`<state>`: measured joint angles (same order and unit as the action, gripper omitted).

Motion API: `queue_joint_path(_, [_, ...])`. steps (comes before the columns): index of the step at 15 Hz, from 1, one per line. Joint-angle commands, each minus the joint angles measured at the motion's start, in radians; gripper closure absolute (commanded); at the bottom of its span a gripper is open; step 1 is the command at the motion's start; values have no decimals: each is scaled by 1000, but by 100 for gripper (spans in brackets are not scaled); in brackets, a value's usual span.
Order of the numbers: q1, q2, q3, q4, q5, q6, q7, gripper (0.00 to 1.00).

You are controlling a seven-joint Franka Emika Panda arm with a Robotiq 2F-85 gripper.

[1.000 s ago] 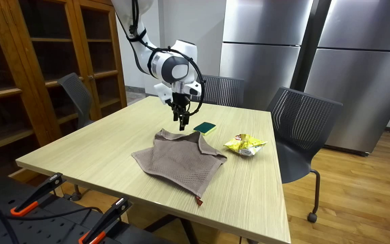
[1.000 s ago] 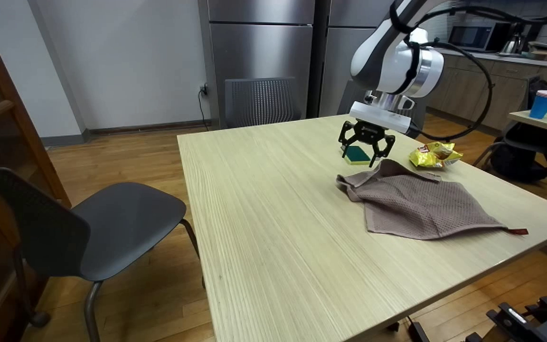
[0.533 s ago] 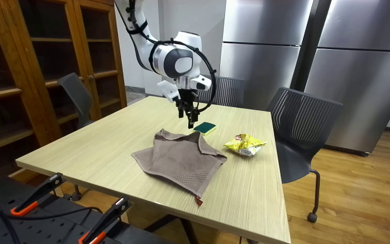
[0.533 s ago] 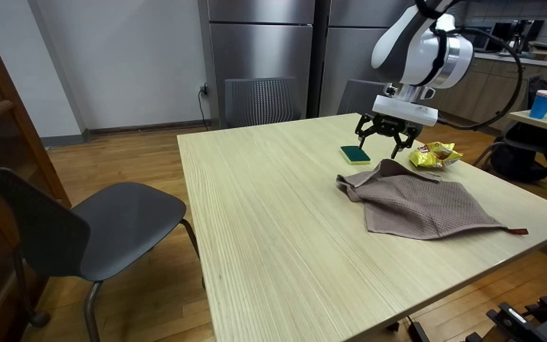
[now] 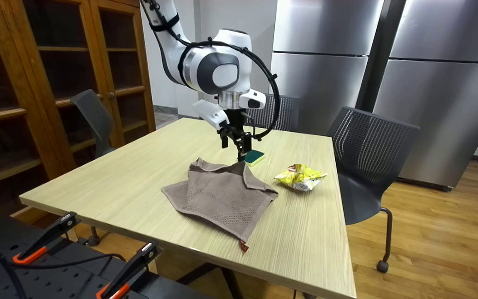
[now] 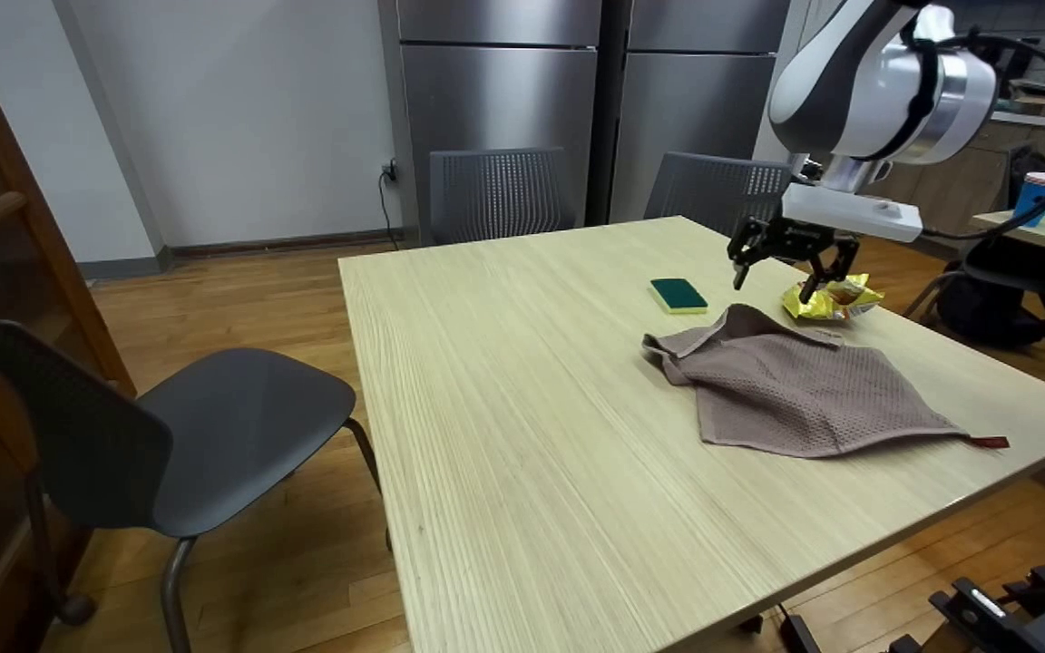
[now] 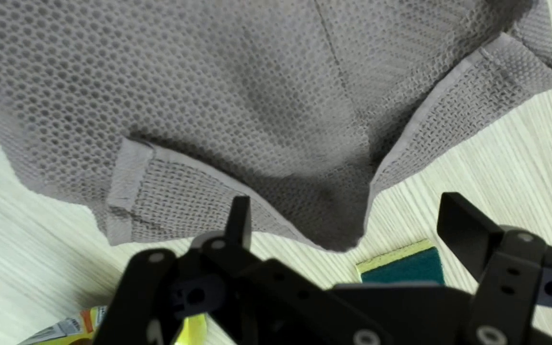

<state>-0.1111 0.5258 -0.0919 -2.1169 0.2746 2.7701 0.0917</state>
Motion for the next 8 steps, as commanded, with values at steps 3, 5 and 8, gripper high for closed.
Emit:
queue_joint_path(3, [-32,-43,14,-72,-27,37,-36,0])
queue_joint_path(5, [-38,-60,14,-111,-34,63,-53,0])
queue_joint_path(8, [-38,-66,15,-122,-37,69,-57,0])
